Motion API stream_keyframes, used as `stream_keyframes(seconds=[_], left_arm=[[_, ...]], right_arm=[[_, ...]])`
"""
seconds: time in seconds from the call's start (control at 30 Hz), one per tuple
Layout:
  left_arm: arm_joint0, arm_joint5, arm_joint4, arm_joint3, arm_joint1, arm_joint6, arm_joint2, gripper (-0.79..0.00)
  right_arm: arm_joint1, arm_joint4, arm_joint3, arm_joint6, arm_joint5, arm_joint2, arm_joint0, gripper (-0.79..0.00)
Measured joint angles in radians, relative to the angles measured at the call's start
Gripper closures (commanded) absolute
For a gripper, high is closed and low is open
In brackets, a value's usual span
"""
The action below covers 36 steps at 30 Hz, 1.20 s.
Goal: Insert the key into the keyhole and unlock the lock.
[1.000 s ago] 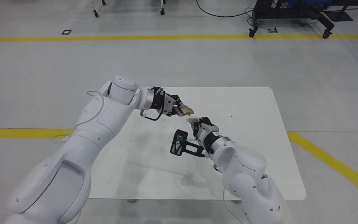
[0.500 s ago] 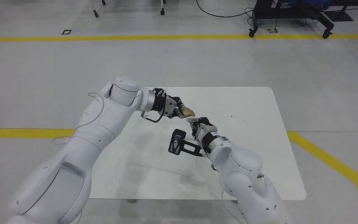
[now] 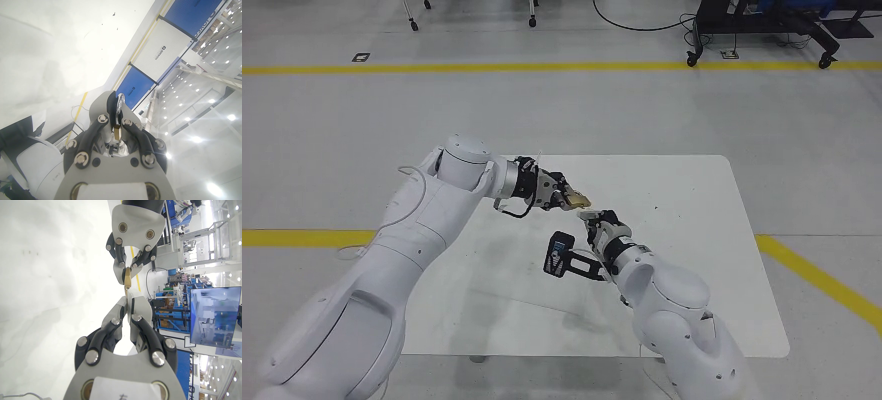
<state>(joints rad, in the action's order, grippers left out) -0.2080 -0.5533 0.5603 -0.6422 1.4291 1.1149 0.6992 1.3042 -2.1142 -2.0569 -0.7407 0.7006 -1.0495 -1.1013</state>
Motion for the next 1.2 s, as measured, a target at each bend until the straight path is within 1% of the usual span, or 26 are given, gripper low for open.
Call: stream_keyframes(seconds=[1.2], left_arm=[[-0.009, -0.007, -0.059, -0.034, -0.001, -0.013, 0.030, 0.000]], right_arm=[[0.022, -0.001, 0.021, -0.045, 0.005, 0.006, 0.020, 0.000]])
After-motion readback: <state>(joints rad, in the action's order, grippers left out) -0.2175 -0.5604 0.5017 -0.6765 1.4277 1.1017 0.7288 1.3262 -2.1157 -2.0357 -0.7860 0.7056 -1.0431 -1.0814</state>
